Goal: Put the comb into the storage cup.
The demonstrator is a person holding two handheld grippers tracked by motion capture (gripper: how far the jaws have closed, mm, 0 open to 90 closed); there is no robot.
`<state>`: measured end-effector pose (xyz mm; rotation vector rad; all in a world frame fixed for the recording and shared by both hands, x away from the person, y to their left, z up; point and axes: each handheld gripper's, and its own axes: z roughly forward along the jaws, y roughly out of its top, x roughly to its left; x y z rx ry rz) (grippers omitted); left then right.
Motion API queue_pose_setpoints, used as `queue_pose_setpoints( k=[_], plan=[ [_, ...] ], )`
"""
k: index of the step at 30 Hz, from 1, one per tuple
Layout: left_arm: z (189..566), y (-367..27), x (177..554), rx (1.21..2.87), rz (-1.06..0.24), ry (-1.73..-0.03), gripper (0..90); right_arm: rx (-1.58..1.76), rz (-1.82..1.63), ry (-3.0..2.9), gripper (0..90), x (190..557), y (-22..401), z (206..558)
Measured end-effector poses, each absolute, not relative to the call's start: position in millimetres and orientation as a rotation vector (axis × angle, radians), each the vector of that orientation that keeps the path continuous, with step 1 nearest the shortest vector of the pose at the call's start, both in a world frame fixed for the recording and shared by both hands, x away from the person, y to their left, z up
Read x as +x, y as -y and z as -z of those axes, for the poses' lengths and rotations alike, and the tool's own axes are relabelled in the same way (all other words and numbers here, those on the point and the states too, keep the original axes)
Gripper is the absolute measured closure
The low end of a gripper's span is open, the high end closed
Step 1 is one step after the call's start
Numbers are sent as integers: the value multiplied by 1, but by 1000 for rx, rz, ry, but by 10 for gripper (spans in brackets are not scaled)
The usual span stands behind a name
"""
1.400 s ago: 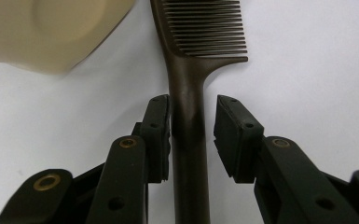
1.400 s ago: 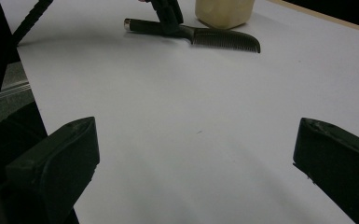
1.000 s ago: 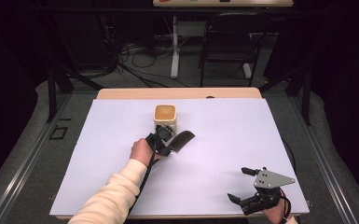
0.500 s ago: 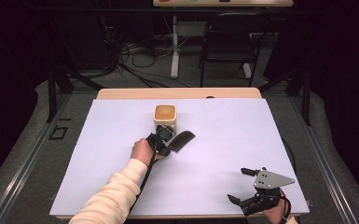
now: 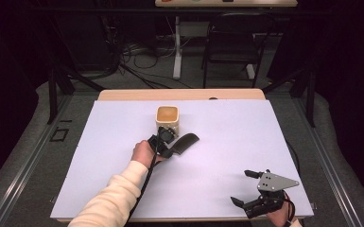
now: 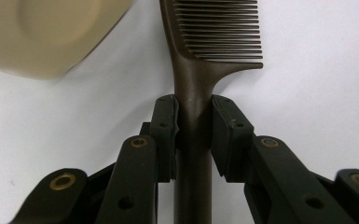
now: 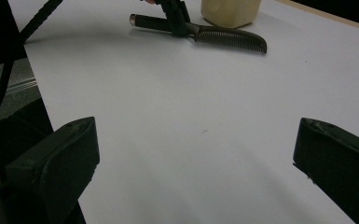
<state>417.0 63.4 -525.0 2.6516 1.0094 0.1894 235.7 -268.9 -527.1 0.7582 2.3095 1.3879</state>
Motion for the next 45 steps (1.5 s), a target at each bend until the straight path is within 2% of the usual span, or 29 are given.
queue_pose_setpoints(
  k=[45],
  plan=[
    [508,-74,400,2544,-232,-903,718,773,-1372,-2304,0,236,269,528]
  ],
)
